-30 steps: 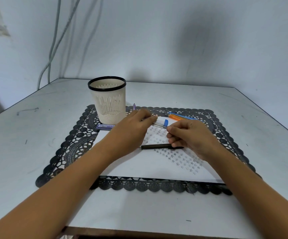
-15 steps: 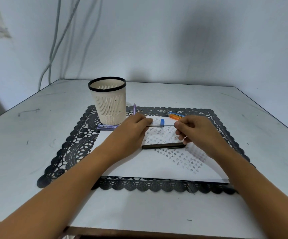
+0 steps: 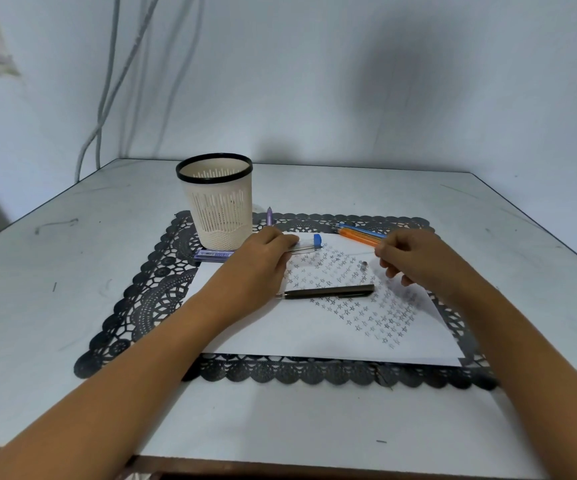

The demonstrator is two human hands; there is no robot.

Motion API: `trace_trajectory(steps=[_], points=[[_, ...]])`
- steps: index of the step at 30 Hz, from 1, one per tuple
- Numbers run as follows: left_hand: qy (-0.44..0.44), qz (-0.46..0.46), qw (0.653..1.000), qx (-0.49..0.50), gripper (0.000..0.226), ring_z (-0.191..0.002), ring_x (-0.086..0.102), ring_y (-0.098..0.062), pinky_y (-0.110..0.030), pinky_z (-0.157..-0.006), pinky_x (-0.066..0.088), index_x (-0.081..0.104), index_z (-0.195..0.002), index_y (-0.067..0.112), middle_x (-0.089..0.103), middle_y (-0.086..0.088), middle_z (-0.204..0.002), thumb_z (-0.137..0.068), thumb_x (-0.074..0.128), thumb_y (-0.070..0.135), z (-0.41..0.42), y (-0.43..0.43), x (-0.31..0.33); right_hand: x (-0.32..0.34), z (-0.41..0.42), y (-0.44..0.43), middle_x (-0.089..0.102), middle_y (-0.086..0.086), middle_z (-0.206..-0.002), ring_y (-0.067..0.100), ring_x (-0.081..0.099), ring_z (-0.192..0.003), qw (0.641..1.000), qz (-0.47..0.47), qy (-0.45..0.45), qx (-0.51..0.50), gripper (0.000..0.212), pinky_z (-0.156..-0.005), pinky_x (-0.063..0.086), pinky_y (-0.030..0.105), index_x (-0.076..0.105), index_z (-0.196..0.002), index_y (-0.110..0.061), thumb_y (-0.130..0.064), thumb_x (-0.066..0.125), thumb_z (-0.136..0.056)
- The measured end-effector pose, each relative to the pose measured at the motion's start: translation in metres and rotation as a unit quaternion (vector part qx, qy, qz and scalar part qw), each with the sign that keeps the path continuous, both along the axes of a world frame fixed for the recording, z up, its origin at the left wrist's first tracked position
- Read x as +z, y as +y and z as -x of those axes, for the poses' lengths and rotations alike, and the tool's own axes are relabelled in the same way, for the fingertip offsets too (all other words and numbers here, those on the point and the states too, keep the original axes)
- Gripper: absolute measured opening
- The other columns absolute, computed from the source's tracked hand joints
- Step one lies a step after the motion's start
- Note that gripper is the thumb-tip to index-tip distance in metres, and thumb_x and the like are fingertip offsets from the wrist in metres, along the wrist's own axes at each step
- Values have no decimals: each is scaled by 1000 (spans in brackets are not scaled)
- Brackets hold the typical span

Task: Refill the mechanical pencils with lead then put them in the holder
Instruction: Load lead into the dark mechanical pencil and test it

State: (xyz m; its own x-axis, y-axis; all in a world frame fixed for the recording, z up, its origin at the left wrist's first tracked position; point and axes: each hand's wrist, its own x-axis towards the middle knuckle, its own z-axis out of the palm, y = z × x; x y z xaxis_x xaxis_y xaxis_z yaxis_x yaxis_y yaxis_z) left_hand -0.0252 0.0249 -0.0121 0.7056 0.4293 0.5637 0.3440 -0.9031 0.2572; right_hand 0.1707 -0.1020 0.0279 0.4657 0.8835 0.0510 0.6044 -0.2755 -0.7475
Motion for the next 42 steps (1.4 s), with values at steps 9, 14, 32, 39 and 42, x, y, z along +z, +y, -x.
trace_trajectory(steps=[9,14,32,39,42], points=[[17,7,1000,-1,29,-94,56,-32,-37,-80,45,56,-119,-1,58,-17,-109,-91,49,4,0,-5,2,-13,0,2,58,-12,-76,6,54,-70,978,81,-185,55,10,-55,35,15,59,-79,-22,-25,59,-88],[23,10,1000,-3,28,-92,57,-32,-41,-78,49,57,-118,0,59,-16,-107,-91,49,4,1,-7,3,-15,-2,4,61,-10,-81,3,54,-73,976,74,-200,53,4,-60,38,11,65,-83,-19,-23,65,-84],[-77,214,974,-19,27,-86,56,-7,-14,-74,45,58,-115,17,55,10,-98,-89,57,22,-6,-35,19,0,38,1,70,-2,-93,7,66,-81,955,-127,240,118,23,-66,53,21,63,-105,-27,-11,56,-89],[-132,381,915,-29,17,-65,64,-8,-18,-59,51,57,-87,32,63,11,-86,-80,69,21,-8,-49,22,-2,44,4,69,-5,-78,7,62,-73,915,-153,349,130,21,-64,52,21,68,-97,-21,-10,51,-90],[-146,505,849,-55,8,-65,68,-14,-22,-61,55,63,-85,17,69,1,-78,-81,67,12,-10,-52,25,-4,42,5,69,-4,-79,10,62,-75,915,-152,348,139,20,-66,51,23,68,-98,-19,-13,52,-88]])
